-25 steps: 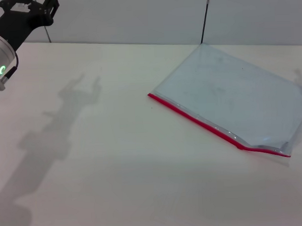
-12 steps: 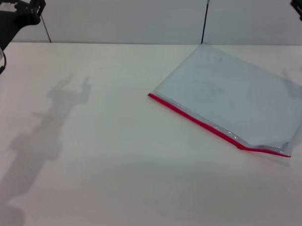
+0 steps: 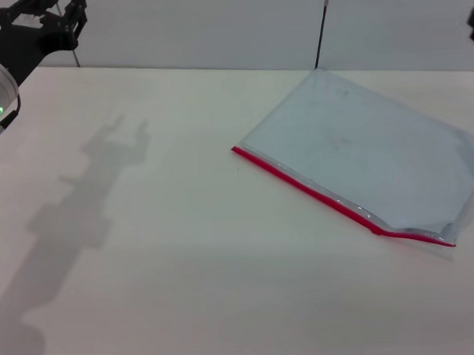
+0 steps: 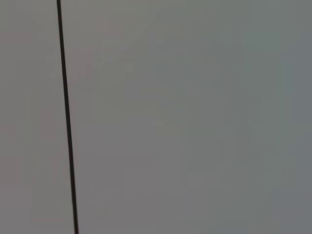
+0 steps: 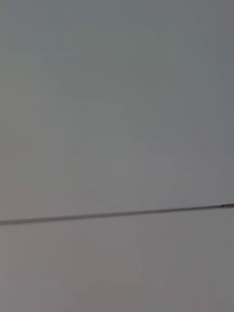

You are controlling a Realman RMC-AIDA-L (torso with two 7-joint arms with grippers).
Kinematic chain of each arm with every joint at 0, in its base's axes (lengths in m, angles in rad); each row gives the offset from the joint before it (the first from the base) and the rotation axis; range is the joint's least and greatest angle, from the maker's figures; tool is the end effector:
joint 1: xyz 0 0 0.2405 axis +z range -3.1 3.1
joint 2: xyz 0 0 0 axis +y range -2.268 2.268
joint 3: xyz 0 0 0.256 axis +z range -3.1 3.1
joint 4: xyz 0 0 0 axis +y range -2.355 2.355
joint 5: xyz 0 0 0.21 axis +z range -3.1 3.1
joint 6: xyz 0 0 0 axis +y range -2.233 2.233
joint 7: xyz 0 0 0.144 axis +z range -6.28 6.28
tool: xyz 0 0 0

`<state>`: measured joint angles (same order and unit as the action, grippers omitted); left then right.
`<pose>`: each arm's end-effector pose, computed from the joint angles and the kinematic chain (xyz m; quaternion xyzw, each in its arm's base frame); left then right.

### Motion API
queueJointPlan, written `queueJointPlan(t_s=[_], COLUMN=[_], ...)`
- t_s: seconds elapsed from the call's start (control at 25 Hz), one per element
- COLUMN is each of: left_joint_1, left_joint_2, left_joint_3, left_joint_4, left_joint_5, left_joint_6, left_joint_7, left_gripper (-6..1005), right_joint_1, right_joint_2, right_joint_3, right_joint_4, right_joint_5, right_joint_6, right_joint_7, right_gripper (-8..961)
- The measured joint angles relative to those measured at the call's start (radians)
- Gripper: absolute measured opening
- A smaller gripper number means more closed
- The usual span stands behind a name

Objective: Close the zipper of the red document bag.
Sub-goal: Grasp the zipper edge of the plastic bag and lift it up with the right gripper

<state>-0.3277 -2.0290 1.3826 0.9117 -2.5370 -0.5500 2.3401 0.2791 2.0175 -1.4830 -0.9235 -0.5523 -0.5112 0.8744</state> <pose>-0.2571 0.4081 0.0716 -0.7409 -0.2090 -0.2996 0.5637 0.2674 0.3949 0.0540 -0.7428 0.2605 0.3027 0.5373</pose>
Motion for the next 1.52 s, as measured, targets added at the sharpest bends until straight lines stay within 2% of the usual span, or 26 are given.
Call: queueJointPlan(t_s=[0.16, 0.32, 0.4, 0.52, 0.68, 0.8, 0.96, 1.16, 1.4, 1.52], left_joint_1=[0.008, 0.013, 0.020, 0.026, 0.027, 0.027, 0.027, 0.027, 0.028, 0.035], left_joint_2=[-0.001, -0.003, -0.003, -0.003, -0.003, -0.002, -0.001, 0.001, 0.002, 0.003], left_joint_3=[0.002, 0.011, 0.011, 0.011, 0.016, 0.023, 0.023, 0.023, 0.022, 0.019], left_joint_4=[0.011, 0.014, 0.017, 0.018, 0.019, 0.019, 0.019, 0.017, 0.018, 0.019], left_joint_5=[-0.002, -0.002, -0.003, -0.006, -0.001, -0.001, 0.000, 0.001, 0.002, 0.001], left_joint_6=[0.010, 0.039, 0.047, 0.049, 0.049, 0.049, 0.049, 0.049, 0.050, 0.051], left_joint_7=[-0.015, -0.018, -0.018, -0.018, -0.018, -0.018, -0.018, -0.018, -0.017, -0.017], left_gripper=[426, 425, 425, 425, 425, 424, 424, 424, 423, 423], right_joint_1=[-0.096, -0.178, -0.204, -0.228, -0.226, -0.211, -0.193, -0.164, -0.151, -0.139], right_joint_2=[0.001, 0.005, 0.005, 0.005, 0.006, 0.006, 0.006, 0.007, 0.008, 0.009], right_joint_3=[-0.004, -0.039, -0.046, -0.015, 0.049, 0.067, 0.071, 0.065, 0.056, 0.055], right_joint_4=[-0.165, -0.321, -0.366, -0.407, -0.441, -0.453, -0.450, -0.442, -0.435, -0.442], right_joint_5=[-0.180, -0.427, -0.544, -0.722, -0.937, -1.071, -1.179, -1.332, -1.413, -1.488], right_joint_6=[0.074, 0.112, 0.082, -0.050, -0.293, -0.416, -0.486, -0.542, -0.580, -0.608], right_joint_7=[0.204, 0.407, 0.516, 0.674, 0.788, 0.794, 0.796, 0.799, 0.805, 0.832], right_gripper=[580, 580, 580, 580, 581, 581, 583, 668, 787, 786])
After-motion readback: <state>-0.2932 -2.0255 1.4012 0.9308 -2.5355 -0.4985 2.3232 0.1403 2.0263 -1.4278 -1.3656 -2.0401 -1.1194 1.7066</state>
